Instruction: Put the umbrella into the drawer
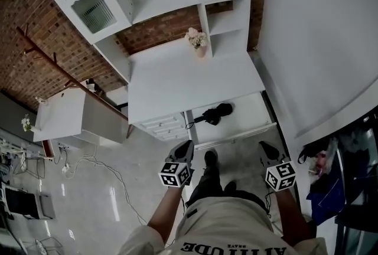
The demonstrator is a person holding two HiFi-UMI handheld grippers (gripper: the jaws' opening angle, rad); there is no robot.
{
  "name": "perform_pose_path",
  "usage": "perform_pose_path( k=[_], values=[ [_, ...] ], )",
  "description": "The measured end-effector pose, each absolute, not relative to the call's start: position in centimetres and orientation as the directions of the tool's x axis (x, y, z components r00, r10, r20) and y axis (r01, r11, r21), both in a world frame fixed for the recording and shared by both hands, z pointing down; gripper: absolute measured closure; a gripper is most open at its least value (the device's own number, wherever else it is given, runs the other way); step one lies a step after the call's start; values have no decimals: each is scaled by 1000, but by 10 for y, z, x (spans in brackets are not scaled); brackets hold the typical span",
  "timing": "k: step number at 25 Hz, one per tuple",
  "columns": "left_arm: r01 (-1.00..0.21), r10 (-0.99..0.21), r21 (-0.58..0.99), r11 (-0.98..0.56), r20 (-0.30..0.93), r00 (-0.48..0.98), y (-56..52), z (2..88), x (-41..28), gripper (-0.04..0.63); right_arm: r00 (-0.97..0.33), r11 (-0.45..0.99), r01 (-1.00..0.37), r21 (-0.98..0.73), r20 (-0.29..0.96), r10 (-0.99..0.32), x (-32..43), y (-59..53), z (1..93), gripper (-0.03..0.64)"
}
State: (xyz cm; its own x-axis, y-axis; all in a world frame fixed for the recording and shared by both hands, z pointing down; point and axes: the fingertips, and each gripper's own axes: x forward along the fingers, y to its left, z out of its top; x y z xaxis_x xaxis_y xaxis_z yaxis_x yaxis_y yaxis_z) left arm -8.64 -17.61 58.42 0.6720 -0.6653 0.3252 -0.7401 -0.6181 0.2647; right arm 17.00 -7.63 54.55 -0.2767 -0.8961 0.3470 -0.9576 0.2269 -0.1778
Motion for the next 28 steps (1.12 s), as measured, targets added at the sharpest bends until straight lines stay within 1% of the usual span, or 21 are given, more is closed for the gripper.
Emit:
perform_pose_path(
  k=[9, 13, 17, 22, 24, 28],
  values=[
    [-769, -722, 193, -609, 267, 638, -159, 544, -126, 569, -292, 255, -955, -153, 326, -899, 151, -74, 536, 584],
    [-784, -743, 112, -611, 262, 616, -158, 531, -150, 568, -298, 269, -954, -134, 315, -901, 135, -80, 529, 584],
    [-783, -755, 36, -622, 240, 611, -160, 516, -172, 568, -271, 254, -962, -96, 293, -917, 122, -89, 521, 584],
    [-785, -760, 22, -619, 235, 606, -169, 501, -208, 568, -229, 211, -973, -94, 268, -936, 105, -94, 509, 584],
    [-782, -763, 5, -623, 214, 610, -175, 495, -219, 568, -220, 205, -975, -83, 252, -943, 102, -96, 501, 584],
    [-778, -756, 35, -628, 213, 619, -181, 492, -233, 568, -205, 193, -978, -74, 231, -951, 99, -101, 487, 586]
  ],
)
